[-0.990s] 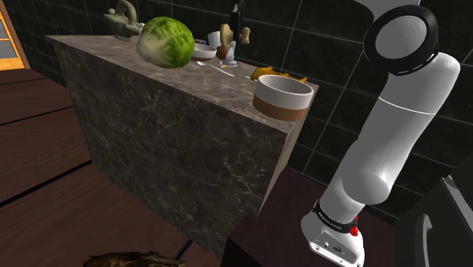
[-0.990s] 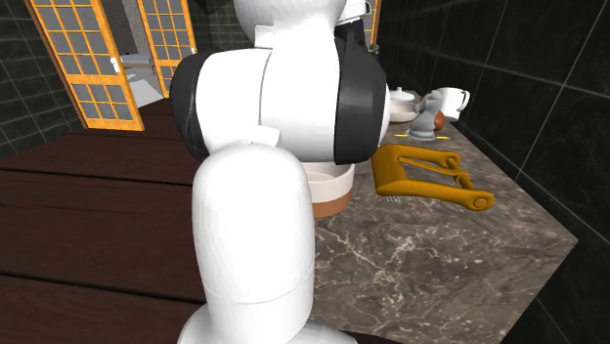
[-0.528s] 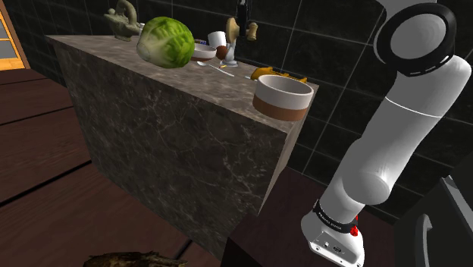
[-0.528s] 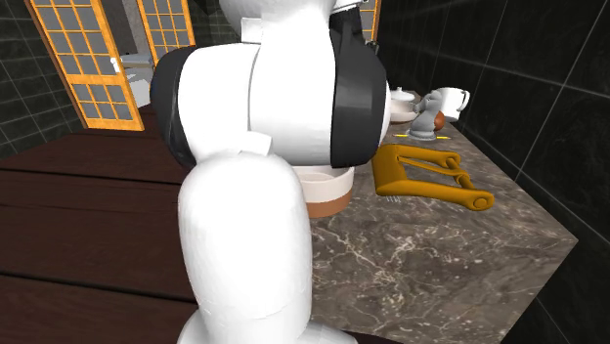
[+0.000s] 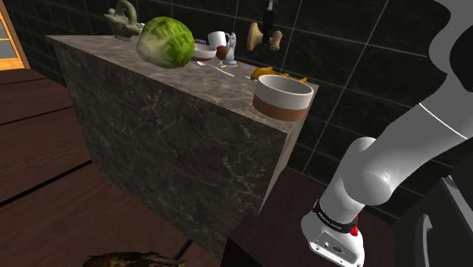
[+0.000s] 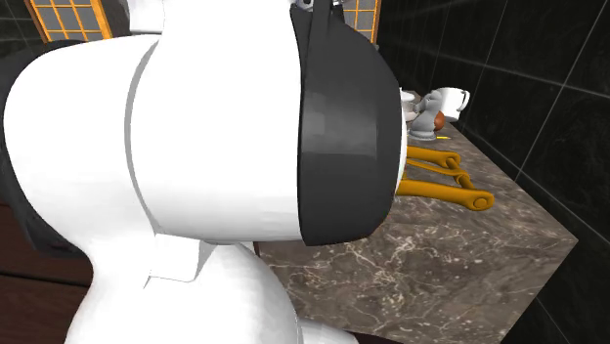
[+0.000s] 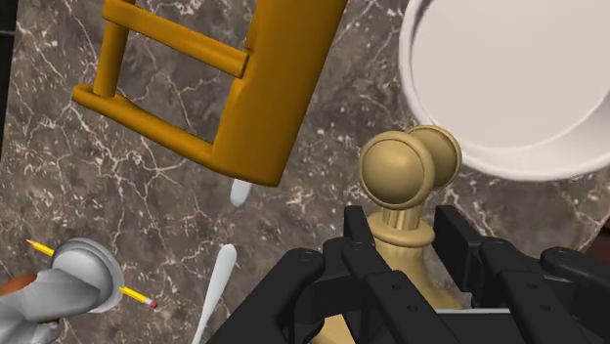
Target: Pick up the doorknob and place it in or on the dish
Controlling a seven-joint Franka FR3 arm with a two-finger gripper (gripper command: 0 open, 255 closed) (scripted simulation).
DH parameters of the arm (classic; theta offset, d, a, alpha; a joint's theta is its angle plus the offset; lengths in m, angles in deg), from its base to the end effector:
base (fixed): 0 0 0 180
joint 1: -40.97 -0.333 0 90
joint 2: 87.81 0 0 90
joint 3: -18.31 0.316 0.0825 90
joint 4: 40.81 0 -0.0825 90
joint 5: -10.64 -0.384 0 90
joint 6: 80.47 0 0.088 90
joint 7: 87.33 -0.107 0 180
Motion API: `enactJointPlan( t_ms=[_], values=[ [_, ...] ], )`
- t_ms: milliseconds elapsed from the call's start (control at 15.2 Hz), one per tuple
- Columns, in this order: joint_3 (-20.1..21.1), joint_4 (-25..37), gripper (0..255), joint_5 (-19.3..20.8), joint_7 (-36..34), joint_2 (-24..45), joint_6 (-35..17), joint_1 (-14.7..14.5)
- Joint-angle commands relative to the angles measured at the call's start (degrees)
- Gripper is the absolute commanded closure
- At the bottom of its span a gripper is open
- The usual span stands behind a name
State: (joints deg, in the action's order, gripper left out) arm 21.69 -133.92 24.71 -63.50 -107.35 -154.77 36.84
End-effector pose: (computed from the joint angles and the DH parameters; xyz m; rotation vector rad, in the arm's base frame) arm 0.4051 0.0291 0.7442 2.8054 0.6797 -0.0349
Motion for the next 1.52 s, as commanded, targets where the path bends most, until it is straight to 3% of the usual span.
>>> enactJointPlan(
  t_ms=[0,462,1320,1452],
  values=[
    [0.44,-2.56,255,-0.27,-0.53,-3.46,1.04,-0.31],
    [2.74,-12.37,255,-2.22,-3.05,-17.24,5.67,-1.71],
    [2.24,-27.63,255,-2.94,-5.11,-23.16,-3.44,-2.57],
    [2.24,-27.63,255,-2.94,-5.11,-23.16,-3.44,-2.57]
  ],
)
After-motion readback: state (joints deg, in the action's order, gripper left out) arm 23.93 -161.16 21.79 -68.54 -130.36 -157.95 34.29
